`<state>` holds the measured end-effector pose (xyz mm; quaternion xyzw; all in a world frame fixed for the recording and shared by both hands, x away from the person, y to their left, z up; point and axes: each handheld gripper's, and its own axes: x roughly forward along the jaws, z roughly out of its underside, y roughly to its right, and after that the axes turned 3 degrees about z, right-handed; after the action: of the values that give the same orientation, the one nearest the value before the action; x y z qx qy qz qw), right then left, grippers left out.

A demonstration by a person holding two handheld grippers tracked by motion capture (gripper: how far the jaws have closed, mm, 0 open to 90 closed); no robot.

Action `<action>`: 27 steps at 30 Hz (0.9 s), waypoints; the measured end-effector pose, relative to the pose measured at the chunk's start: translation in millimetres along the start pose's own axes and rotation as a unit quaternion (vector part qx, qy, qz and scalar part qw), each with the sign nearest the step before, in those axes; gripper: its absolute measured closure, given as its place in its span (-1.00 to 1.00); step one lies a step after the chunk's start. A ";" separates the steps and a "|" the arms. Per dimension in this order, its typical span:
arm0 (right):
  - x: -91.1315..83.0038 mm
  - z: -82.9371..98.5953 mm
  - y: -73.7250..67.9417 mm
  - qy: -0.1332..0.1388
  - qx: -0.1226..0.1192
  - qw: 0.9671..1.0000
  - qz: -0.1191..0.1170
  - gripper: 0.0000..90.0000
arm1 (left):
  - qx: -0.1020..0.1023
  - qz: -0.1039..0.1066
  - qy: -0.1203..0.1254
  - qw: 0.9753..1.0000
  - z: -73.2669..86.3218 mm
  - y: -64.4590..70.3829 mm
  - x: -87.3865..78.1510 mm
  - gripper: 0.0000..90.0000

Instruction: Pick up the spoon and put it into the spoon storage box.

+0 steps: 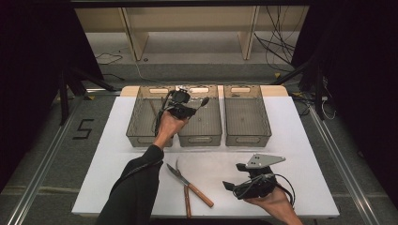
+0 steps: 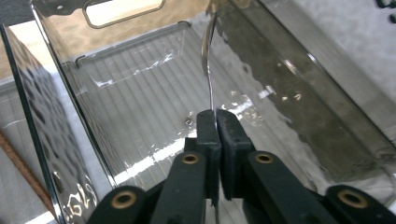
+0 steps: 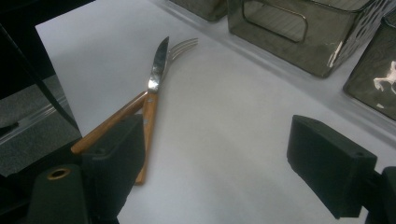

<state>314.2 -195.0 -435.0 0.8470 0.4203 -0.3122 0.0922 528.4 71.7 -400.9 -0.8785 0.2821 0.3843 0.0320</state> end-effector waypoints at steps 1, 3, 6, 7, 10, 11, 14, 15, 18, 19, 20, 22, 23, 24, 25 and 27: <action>-0.1 -0.1 0.1 0.000 0.000 1.000 -0.001 -0.55 | -0.001 0.005 -0.001 1.000 -0.5 0.0 0.8 0.75; -0.4 -0.3 0.0 0.001 0.000 1.000 -0.001 -0.55 | -0.013 0.005 0.015 1.000 -1.8 0.9 -0.3 0.18; -0.1 -0.1 -0.1 -0.001 -0.001 1.000 -0.002 -0.55 | -0.015 0.010 0.021 1.000 -4.4 2.7 -4.7 -0.14; 0.1 0.0 -0.2 -0.002 -0.002 1.000 -0.002 -0.55 | -0.011 0.009 0.018 1.000 -5.1 3.8 -6.4 -0.14; 0.6 0.1 -0.4 -0.003 -0.001 1.000 -0.002 -0.55 | -0.011 0.010 0.011 1.000 -6.2 5.3 -10.4 -0.19; 0.5 0.1 -0.5 -0.002 -0.002 1.000 -0.002 -0.55 | -0.008 0.013 0.011 1.000 -6.3 5.5 -12.6 -0.21; 0.5 -0.2 -0.7 -0.002 -0.001 1.000 -0.002 -0.55 | -0.009 0.019 0.010 1.000 -6.5 6.6 -19.8 -0.27; 0.6 -0.2 -0.7 -0.002 -0.001 1.000 -0.002 -0.55 | -0.008 0.021 0.008 1.000 -6.4 6.3 -22.6 -0.29; 1.4 -0.1 -1.6 -0.003 -0.001 1.000 -0.002 -0.55 | -0.015 0.037 0.011 0.999 -4.1 5.4 -31.0 -0.34; 1.5 -0.2 -1.7 -0.004 -0.001 1.000 -0.001 -0.55 | -0.018 0.041 0.014 0.999 -2.7 5.5 -33.8 -0.37; 1.6 -0.2 -1.7 -0.004 -0.001 1.000 -0.001 -0.55 | -0.019 0.045 0.016 0.999 -1.0 5.6 -36.6 -0.38; 1.8 -0.5 -1.8 -0.003 -0.001 1.000 -0.001 -0.55 | -0.016 0.048 0.020 0.998 2.2 5.0 -43.2 -0.40; 2.0 -0.7 -1.7 -0.003 -0.003 1.000 -0.001 -0.55 | -0.018 0.052 0.024 0.998 3.9 5.4 -45.9 -0.40; 2.3 -0.9 -1.9 -0.003 -0.002 1.000 -0.001 -0.55 | -0.017 0.055 0.025 0.998 5.6 5.2 -49.2 -0.40; 2.6 -1.1 -2.3 -0.003 -0.002 1.000 0.000 -0.55 | -0.015 0.057 0.025 0.998 7.8 5.5 -53.1 -0.40; 3.0 -1.2 -3.0 -0.003 -0.002 1.000 0.000 -0.55 | -0.014 0.060 0.030 0.998 11.1 5.9 -58.0 -0.42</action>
<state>313.8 -190.6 -435.6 0.8456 0.4210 -0.3141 0.0956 486.5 97.1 -367.6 -0.8716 0.3292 0.3631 -0.0121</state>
